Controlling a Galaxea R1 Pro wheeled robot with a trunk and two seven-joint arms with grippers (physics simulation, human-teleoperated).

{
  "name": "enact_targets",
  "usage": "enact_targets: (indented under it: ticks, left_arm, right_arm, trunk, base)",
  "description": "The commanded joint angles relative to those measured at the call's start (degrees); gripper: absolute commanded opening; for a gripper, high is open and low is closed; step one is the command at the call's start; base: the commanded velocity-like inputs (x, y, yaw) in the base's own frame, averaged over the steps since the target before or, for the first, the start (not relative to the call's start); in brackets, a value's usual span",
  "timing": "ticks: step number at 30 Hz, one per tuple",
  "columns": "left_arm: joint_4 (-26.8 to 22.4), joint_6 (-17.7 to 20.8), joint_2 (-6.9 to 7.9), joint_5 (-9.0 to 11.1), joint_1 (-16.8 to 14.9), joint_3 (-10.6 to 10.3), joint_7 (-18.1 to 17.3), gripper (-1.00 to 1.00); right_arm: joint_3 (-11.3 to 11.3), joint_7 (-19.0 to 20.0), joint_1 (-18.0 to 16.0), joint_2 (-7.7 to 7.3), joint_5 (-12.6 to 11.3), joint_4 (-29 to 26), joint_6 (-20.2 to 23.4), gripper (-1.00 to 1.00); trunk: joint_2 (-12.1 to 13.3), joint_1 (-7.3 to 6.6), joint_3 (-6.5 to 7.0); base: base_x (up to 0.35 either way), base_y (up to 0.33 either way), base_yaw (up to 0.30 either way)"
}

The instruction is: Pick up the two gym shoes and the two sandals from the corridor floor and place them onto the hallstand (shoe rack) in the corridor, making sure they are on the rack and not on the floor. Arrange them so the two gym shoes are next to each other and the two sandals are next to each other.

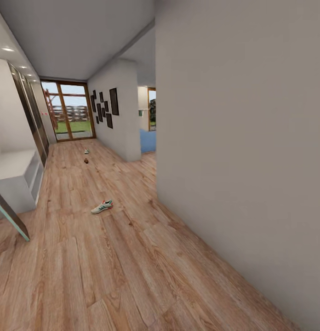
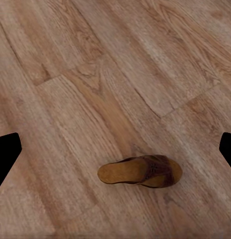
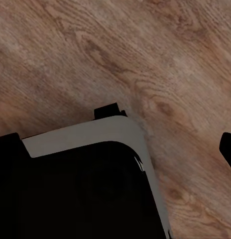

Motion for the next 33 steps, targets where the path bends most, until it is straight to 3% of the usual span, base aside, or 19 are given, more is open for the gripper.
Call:
enact_targets:
  ticks: [1,8,12,14,16,18,20,24,28,33]
  left_arm:
    - [0.0,-0.2,0.02,0.3,0.0,0.0,0.0,1.0]
    - [-1.7,0.0,1.13,-0.1,-1.1,0.1,0.0,1.0]
    - [-2.1,0.6,1.33,-0.9,-6.0,0.1,0.0,1.0]
    - [-2.2,3.4,1.37,-2.1,-9.7,0.1,0.1,1.0]
    - [-2.3,9.0,1.38,-3.9,-13.9,0.0,0.0,1.0]
    - [-2.3,11.7,1.36,-4.8,-16.2,0.0,0.0,1.0]
    - [-2.3,15.4,1.32,-7.3,-21.5,0.0,-0.3,1.0]
    - [-2.1,17.5,1.36,-9.8,-27.4,0.0,-1.6,1.0]
    - [-2.1,20.7,1.44,-11.0,-28.8,-0.1,-4.2,1.0]
    - [-1.2,22.0,1.78,-12.4,-29.2,-0.3,-6.6,1.0]
  right_arm:
    - [-0.1,-0.1,0.0,0.03,0.0,-0.1,-0.1,1.0]
    - [0.0,-0.1,0.0,-0.19,0.2,-0.2,-0.1,1.0]
    - [0.2,0.0,0.0,-0.28,0.5,-1.5,-0.1,1.0]
    - [0.2,0.1,0.0,-0.3,0.5,-5.6,0.1,1.0]
    - [0.3,0.0,0.0,-0.27,0.6,-11.2,0.8,1.0]
    - [0.3,0.0,0.0,-0.26,0.6,-14.1,1.3,1.0]
    - [0.3,-0.1,-0.1,-0.16,0.6,-20.5,5.6,1.0]
    - [0.4,-0.3,-2.3,-0.01,0.6,-25.3,18.6,1.0]
    - [0.4,-0.2,-6.1,-0.01,0.5,-28.5,25.4,1.0]
    - [0.5,0.0,-7.3,0.02,0.5,-29.7,27.7,1.0]
  trunk:
    - [0.0,0.0,-0.05]
    - [0.0,0.0,-0.05]
    - [0.0,0.0,-0.05]
    - [0.0,0.0,-0.05]
    - [0.0,0.0,-0.05]
    - [0.0,0.0,-0.05]
    - [0.0,0.0,-0.05]
    - [0.0,0.0,-0.05]
    - [0.0,0.0,-0.05]
    - [0.0,0.0,-0.05]
  base:
    - [-0.005,0.005,0.0]
    - [-0.001,0.001,0.0]
    - [0.0,0.0,0.0]
    - [0.0,0.0,0.0]
    - [0.0,0.0,0.0]
    - [0.0,0.0,0.0]
    - [0.0,0.0,0.0]
    - [0.0,0.0,0.0]
    - [0.0,0.0,0.0]
    - [0.0,0.0,0.0]
